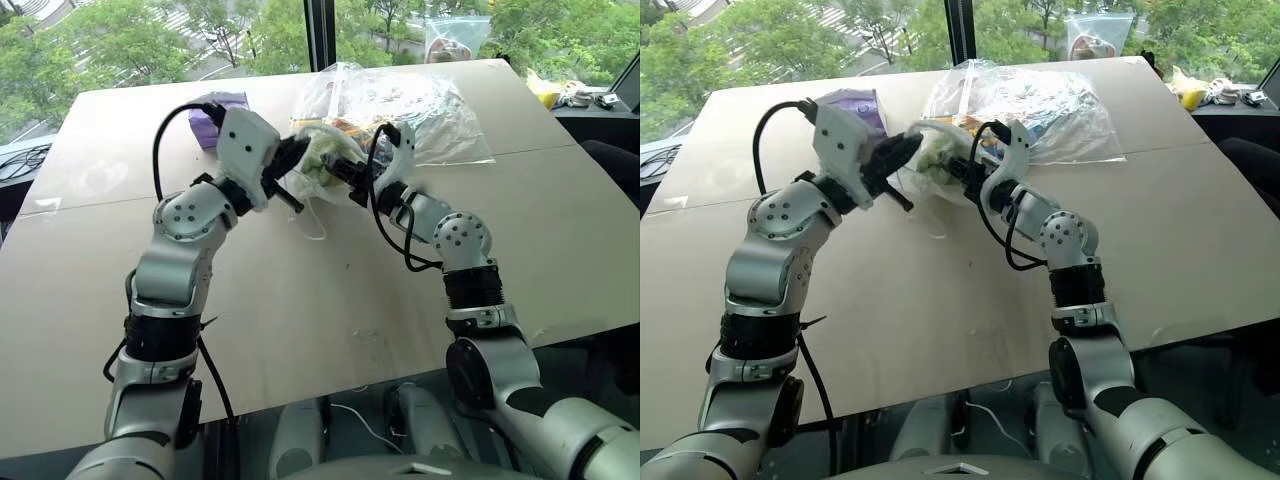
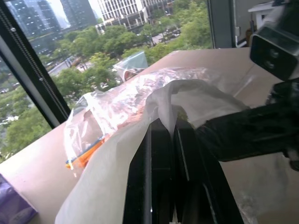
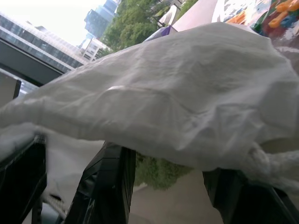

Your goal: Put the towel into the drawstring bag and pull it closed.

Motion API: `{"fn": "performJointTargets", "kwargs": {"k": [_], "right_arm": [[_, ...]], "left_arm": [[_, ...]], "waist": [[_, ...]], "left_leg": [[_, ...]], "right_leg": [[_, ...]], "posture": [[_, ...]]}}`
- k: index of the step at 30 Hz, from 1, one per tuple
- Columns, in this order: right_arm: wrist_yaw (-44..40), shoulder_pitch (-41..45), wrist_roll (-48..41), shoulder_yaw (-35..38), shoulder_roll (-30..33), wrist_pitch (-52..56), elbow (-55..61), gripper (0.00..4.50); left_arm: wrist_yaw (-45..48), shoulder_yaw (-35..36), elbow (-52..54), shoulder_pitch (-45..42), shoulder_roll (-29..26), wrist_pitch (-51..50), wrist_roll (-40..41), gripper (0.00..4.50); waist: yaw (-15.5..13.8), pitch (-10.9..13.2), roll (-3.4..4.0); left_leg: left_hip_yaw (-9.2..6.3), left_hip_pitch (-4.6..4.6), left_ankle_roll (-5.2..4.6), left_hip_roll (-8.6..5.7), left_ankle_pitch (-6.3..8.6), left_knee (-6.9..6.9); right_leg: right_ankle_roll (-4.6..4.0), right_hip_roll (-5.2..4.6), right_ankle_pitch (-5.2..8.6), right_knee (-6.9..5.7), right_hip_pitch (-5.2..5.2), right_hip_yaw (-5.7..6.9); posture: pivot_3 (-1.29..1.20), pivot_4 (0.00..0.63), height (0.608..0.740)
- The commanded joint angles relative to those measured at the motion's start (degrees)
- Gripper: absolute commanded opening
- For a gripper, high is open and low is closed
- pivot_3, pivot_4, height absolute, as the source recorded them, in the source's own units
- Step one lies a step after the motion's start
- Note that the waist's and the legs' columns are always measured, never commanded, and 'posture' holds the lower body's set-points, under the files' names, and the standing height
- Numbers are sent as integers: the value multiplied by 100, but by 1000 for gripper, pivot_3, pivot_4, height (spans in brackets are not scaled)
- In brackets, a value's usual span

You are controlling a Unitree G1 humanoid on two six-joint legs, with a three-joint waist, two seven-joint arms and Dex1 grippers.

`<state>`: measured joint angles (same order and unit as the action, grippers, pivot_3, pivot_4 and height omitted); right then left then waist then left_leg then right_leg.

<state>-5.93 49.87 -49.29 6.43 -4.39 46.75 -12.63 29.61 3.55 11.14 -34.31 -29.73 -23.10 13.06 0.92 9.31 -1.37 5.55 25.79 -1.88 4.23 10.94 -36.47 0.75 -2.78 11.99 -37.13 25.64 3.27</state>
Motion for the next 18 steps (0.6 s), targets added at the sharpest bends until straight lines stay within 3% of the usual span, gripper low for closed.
{"fn": "performJointTargets", "kwargs": {"k": [1, 8, 14, 18], "right_arm": [[-479, -127, 70, -241, 390, 275, 809, 2231], [-2125, -1019, -340, -364, 1292, 310, 2200, 2231], [-2514, -1600, 1664, -1357, 2382, -880, 1979, 2231], [-2406, -1649, 2982, -2028, 2567, -1816, 1342, 2231]], "left_arm": [[-199, 254, -63, -109, 82, 93, 37, 0], [-408, 326, -131, -246, 300, -9, 135, 0], [-439, 321, -150, -253, 338, -46, 131, 0], [-434, 313, -171, -262, 342, -61, 118, 0]], "waist": [[-9, -1, -1], [-26, -1, -2], [-10, -1, -4], [-3, -1, -5]], "left_leg": [[1, 0, 0, -1, 0, -1], [4, 9, 0, -3, 0, -11], [6, -5, 0, -3, 0, -21], [4, -9, 0, -2, 0, -44]], "right_leg": [[0, -1, 0, 0, -1, 0], [3, -3, -2, 2, -2, 3], [12, 0, 3, -19, -2, -1], [23, 4, 12, -52, 1, -3]], "posture": [[0, 150, 740], [0, 150, 740], [0, 150, 740], [0, 150, 740]]}}
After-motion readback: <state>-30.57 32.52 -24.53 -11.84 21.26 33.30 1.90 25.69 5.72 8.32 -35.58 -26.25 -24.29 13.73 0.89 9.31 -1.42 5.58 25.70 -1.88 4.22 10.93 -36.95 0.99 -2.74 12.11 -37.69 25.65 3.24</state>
